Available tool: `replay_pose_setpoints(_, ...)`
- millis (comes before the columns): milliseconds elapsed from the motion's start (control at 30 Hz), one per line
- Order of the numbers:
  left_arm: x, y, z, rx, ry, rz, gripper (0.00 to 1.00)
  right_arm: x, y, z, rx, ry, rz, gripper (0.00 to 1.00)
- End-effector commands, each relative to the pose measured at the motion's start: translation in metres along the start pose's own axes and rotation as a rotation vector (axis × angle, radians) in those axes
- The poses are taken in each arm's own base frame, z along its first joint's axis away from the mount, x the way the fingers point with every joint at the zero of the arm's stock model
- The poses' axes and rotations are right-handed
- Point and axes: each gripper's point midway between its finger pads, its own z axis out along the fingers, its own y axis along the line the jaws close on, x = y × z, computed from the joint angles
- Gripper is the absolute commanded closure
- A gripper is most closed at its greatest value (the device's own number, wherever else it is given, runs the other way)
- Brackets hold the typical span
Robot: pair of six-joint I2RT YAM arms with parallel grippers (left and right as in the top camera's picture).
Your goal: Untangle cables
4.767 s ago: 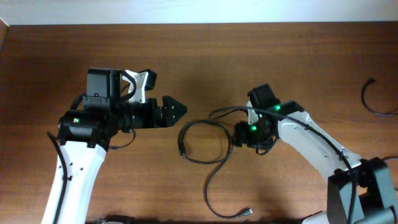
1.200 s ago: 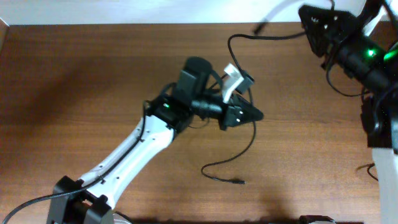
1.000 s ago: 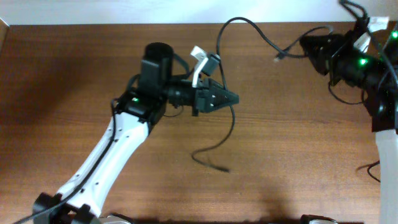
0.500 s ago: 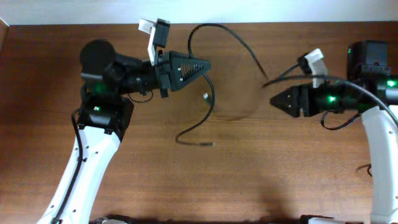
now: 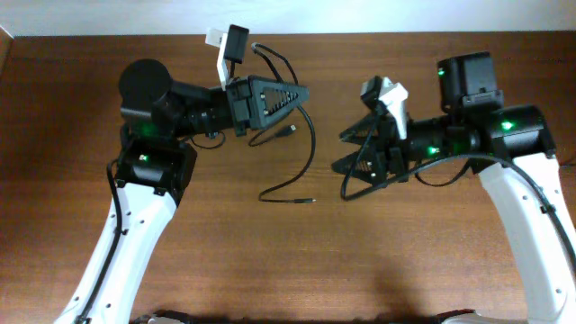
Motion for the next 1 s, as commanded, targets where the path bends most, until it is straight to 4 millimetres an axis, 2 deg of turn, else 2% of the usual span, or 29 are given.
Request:
replay_pose_setpoints(0, -0.017, -0.003, -0.002, -0.042, -0.089, 0.053, 1.0, -0.014, 0.021, 0.012, -0.102, -0.039, 0.028, 0.27)
replay_pose_setpoints(133, -0.021, 0.0, -0.002, -0.06, -0.112, 0.069, 1.0, -0.027, 0.019, 0.015, -0.103, -0.059, 0.164, 0.28)
replay_pose_setpoints(233, -0.024, 0.017, -0.004, -0.129, -0.144, 0.065, 1.0, -0.033, 0.017, 0.014, -0.104, -0.073, 0.256, 0.31)
replay_pose_setpoints(367, -0.021, 0.02, -0.003, -0.14, -0.139, 0.058, 1.0, -0.038, 0.031, 0.012, -0.19, -0.093, 0.25, 0.31)
replay_pose_setpoints(500, -0.017, 0.017, 0.013, -0.152, -0.156, 0.052, 1.0, -0.039, 0.032, 0.011, -0.197, -0.095, 0.25, 0.31)
replay_pose_setpoints(633, -0.019, 0.021, 0.015, -0.175, -0.178, 0.044, 1.0, -0.039, 0.033, 0.011, -0.197, -0.096, 0.234, 0.31)
replay_pose_setpoints(733, -0.016, 0.025, 0.015, -0.185, -0.17, -0.013, 1.0, -0.038, 0.048, 0.02, -0.219, -0.087, 0.088, 0.31)
replay_pose_setpoints(967, -0.014, 0.024, 0.015, -0.179, -0.164, -0.039, 1.0, -0.035, 0.054, 0.032, -0.203, -0.055, 0.058, 0.32)
